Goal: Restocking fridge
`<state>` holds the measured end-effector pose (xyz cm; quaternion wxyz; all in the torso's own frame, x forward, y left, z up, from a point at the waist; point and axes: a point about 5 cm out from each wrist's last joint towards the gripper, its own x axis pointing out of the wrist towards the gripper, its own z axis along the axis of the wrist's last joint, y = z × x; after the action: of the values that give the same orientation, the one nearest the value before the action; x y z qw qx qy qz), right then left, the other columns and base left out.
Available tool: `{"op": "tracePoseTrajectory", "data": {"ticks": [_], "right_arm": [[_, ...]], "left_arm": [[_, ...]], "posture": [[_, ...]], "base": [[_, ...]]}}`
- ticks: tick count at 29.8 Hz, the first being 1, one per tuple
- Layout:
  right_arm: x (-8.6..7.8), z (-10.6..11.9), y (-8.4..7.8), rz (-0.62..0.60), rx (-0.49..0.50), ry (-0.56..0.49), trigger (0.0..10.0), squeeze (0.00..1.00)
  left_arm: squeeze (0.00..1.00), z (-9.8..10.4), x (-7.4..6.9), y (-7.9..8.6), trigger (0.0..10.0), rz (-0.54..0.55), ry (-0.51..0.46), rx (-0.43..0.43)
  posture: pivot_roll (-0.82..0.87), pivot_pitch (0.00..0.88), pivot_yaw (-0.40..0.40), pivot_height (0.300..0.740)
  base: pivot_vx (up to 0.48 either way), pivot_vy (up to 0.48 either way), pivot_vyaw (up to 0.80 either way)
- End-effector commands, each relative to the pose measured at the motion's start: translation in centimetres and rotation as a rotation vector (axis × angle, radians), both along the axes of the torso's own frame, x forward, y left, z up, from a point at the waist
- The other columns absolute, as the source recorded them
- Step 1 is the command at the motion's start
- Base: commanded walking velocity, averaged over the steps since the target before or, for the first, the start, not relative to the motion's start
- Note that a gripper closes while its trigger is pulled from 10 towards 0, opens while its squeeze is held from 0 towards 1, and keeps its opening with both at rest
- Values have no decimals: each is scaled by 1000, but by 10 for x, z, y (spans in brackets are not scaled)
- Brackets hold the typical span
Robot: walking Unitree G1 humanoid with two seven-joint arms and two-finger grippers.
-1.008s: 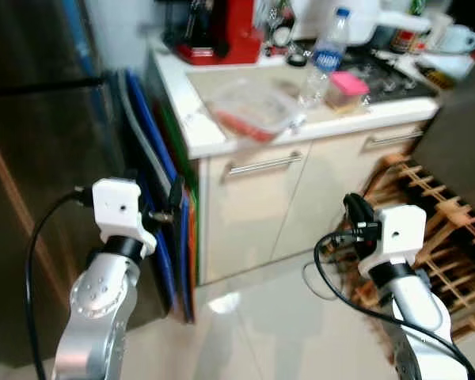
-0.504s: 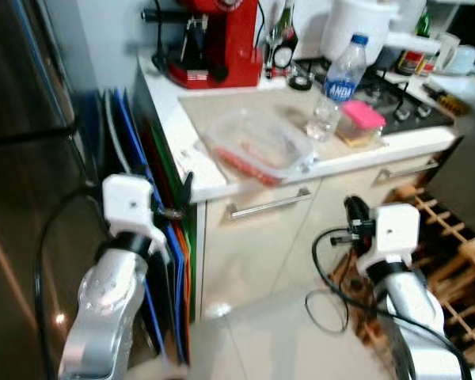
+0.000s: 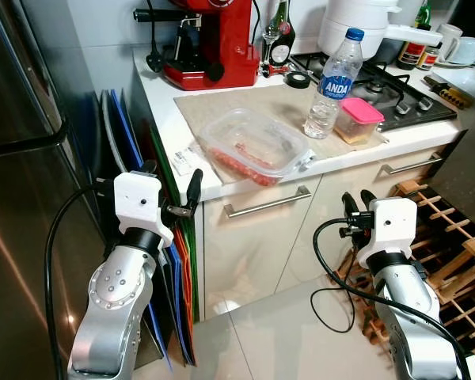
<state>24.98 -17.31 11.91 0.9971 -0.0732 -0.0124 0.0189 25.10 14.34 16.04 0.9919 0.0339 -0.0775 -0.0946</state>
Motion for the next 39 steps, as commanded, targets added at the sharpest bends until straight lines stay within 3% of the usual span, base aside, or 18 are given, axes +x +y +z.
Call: {"op": "tracePoseTrajectory", "data": {"ticks": [1,5,16,26,33,34,36,37,38,39], "right_arm": [[2,0,-2,-10,-6,-4,10000,1000],[3,-2,0,-6,36,14,10000,1000],[6,-3,7,26,50,22,10000,1000],[24,1,19,47,84,-4,10000,1000],[40,12,40,94,244,-7,10000,1000],[41,15,46,129,335,18,10000,820],[41,16,50,153,404,47,10000,820],[41,15,51,165,450,67,10000,0],[42,13,53,173,514,97,10000,0],[42,13,53,173,514,97,10000,0]], "left_arm": [[0,-2,2,-1,10000,-11,20,19],[0,-12,6,6,10000,13,70,44],[0,-13,8,7,10000,14,77,63],[0,-12,8,9,10000,25,77,68],[0,-8,9,14,10000,38,67,76],[0,-7,9,15,10000,39,65,79],[0,-6,9,15,10000,39,63,81],[0,-6,9,15,10000,40,63,81],[0,-6,9,15,10000,39,62,83],[0,-6,9,15,10000,39,62,83]], "posture": [[26,0,-32,740],[21,0,-27,740],[23,0,-21,740],[49,0,-18,740],[74,0,-14,740],[77,0,-15,740],[78,0,-14,740],[76,0,-14,740],[77,0,-13,740],[77,0,-13,740]], "base": [[0,0,0],[0,0,0],[0,0,0],[0,0,0],[0,0,0],[0,0,0],[0,0,0],[0,0,0],[0,0,0],[0,0,0]]}}
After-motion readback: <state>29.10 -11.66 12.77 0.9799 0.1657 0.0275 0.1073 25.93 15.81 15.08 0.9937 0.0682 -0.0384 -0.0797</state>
